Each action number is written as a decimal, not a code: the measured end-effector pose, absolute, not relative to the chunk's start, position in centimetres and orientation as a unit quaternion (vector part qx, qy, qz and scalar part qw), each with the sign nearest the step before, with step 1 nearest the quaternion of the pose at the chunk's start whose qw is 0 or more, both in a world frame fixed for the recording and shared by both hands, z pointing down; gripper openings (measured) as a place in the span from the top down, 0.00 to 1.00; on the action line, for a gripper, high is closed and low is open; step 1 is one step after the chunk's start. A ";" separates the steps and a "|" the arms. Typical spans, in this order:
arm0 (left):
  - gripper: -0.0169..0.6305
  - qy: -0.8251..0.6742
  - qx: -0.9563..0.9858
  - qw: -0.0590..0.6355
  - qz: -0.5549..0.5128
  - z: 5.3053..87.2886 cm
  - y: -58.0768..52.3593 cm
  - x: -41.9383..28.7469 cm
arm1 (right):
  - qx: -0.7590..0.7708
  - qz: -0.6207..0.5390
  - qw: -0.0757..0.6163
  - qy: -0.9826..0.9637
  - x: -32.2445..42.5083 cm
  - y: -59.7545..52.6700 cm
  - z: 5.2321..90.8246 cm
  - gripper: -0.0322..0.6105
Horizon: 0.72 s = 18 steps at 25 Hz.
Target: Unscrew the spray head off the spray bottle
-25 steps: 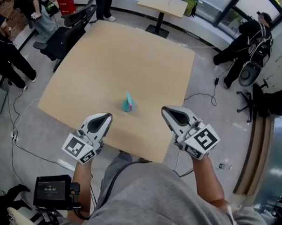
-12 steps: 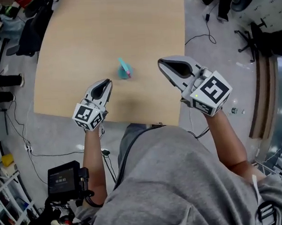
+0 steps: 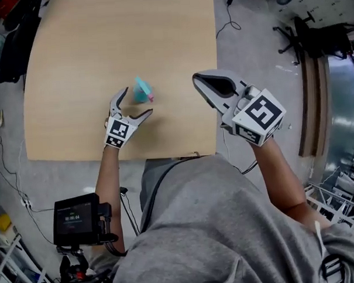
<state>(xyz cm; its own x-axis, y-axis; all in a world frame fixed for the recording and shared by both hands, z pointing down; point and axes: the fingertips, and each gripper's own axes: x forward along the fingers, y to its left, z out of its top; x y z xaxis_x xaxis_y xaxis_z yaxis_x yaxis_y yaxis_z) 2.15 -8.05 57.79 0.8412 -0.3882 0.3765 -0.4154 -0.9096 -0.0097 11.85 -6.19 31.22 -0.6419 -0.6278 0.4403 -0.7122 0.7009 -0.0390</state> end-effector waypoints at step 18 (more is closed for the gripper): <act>0.36 -0.229 0.952 0.035 0.202 60.7 -7.1 3.0 | 0.312 0.147 0.228 -0.911 6.6 -4.3 34.2 0.94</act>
<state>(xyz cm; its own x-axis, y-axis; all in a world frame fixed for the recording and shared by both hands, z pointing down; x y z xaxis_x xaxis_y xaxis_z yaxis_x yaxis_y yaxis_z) 3.00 -7.14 60.67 0.8138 -0.4208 0.4008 -0.4491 -0.8931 -0.0258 6.63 -4.35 34.24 -0.7017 -0.5007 0.5068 -0.6350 0.7621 -0.1264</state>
